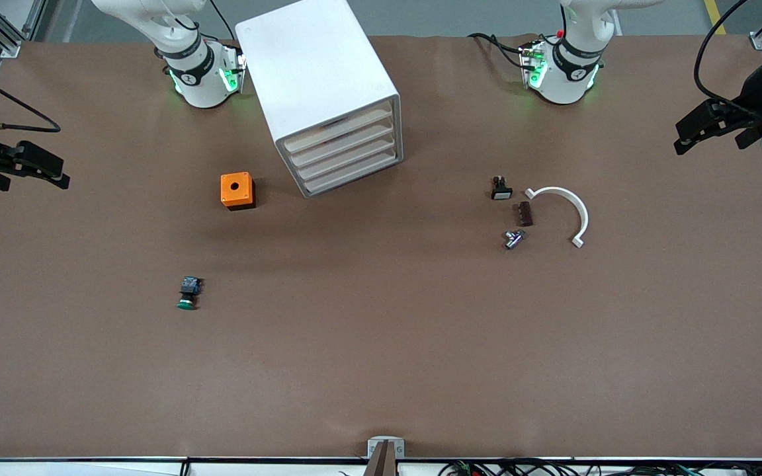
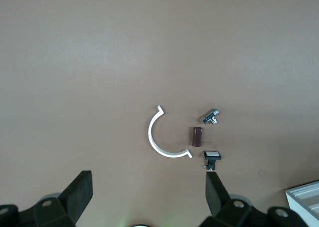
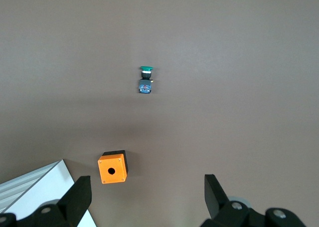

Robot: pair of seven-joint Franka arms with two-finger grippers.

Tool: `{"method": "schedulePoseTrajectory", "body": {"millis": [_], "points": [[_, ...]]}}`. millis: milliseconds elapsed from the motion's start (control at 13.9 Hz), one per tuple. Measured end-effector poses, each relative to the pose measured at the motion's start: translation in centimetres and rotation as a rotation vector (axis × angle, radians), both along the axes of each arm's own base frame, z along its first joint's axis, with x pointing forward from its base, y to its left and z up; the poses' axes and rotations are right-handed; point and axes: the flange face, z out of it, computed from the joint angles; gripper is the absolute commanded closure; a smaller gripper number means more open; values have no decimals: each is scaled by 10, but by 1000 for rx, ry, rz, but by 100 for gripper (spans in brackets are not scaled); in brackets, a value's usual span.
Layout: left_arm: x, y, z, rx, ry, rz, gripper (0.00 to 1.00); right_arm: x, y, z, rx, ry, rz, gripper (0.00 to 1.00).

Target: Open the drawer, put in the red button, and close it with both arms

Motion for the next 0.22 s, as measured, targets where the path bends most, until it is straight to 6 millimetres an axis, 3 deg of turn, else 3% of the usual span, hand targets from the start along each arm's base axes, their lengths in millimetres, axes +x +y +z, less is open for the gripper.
{"method": "schedulePoseTrajectory", "body": {"millis": [215], "points": [[0,0,-1,0,1,0,0,0,2,0,0,0,4,0]]}}
